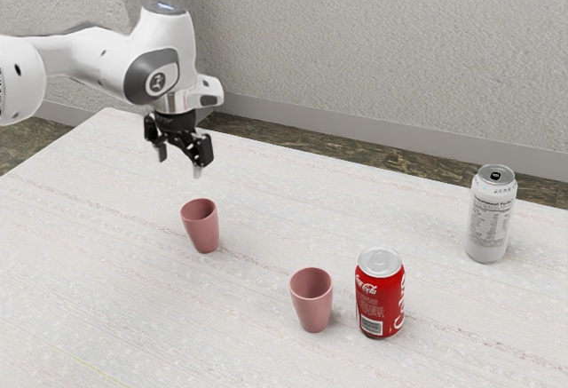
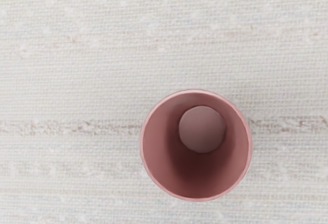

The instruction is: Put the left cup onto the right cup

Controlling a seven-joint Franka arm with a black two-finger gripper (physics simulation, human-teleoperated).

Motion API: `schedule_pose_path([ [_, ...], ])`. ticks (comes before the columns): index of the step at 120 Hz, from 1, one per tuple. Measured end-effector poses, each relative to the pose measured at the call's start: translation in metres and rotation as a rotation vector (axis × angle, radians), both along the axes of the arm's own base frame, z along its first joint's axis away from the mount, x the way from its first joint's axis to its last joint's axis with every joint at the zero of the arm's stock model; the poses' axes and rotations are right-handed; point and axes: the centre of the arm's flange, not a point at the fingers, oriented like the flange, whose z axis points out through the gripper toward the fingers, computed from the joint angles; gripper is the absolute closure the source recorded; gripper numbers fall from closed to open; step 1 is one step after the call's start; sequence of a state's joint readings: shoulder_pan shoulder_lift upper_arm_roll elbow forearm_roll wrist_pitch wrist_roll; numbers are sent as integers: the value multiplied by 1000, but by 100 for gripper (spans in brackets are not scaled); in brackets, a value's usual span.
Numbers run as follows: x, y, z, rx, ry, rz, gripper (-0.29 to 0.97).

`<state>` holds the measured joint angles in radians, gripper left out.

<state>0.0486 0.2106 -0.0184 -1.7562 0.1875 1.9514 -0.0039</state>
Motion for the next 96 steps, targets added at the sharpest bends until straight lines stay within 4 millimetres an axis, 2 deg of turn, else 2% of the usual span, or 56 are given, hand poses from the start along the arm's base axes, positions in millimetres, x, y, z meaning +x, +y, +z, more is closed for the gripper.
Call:
schedule_pose_path([
  [54, 1, -13, -55, -26, -15, -16, 0],
  [74, -1, -26, -66, -36, -22, -24, 0],
  [96, 1, -28, -81, -41, -20, -12, 0],
])
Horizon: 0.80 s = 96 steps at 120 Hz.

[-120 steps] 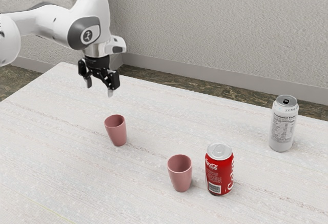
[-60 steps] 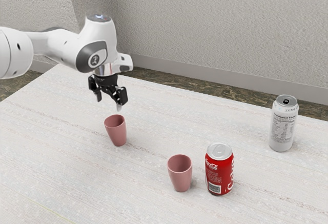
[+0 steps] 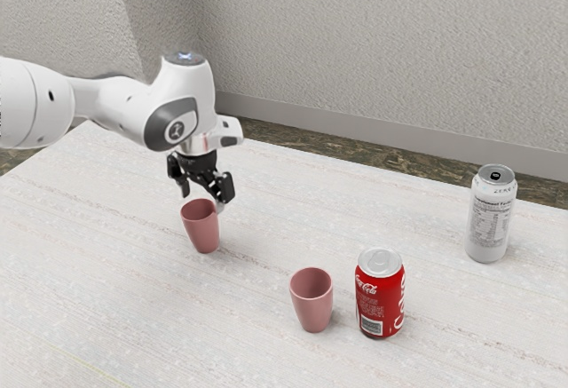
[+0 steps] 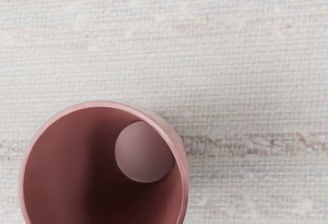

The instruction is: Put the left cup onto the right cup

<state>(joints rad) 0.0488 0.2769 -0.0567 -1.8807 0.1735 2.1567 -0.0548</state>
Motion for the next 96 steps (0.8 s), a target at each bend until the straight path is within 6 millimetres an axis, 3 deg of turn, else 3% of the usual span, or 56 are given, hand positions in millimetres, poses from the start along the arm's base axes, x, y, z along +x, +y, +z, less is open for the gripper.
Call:
schedule_pose_path([
  [56, 9, -1, -35, -11, -10, 20, 2],
  [96, 12, -2, -57, -19, -10, 30, 18],
])
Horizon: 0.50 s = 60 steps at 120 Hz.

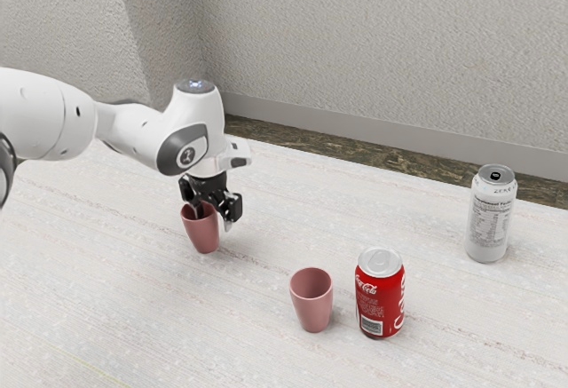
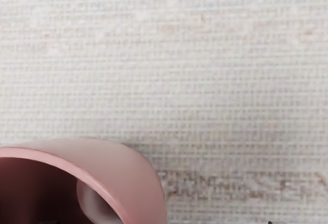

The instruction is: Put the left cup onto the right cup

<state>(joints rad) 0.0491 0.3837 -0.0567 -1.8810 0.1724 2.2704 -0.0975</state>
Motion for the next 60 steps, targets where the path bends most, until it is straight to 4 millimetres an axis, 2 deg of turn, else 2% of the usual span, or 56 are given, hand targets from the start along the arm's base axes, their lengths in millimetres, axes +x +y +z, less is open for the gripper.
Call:
schedule_pose_path([
  [24, 2, 3, -9, -4, -4, 10, 34],
  [60, 3, 5, -12, -6, -15, 17, 67],
])
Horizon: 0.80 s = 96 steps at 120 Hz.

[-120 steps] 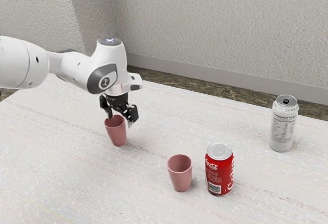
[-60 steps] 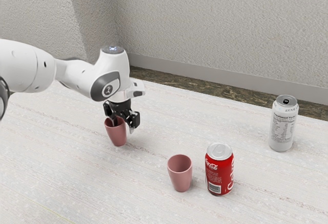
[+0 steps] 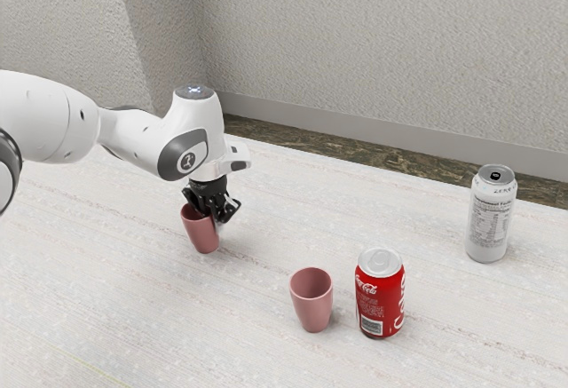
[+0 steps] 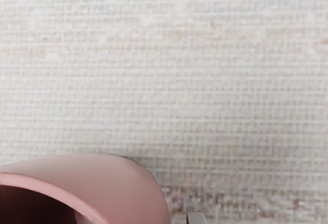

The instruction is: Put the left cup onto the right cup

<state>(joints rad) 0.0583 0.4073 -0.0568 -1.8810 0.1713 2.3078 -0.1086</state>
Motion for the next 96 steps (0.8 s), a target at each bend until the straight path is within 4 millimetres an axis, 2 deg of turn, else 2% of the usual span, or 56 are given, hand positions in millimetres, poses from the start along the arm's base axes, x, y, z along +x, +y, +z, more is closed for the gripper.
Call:
schedule_pose_path([
  [40, 1, 2, 1, 3, -6, 7, 76],
  [56, 1, 2, 9, 7, -16, 11, 77],
  [71, 1, 1, 27, 11, -36, 14, 78],
  [96, -1, -8, 74, 15, -70, 11, 78],
])
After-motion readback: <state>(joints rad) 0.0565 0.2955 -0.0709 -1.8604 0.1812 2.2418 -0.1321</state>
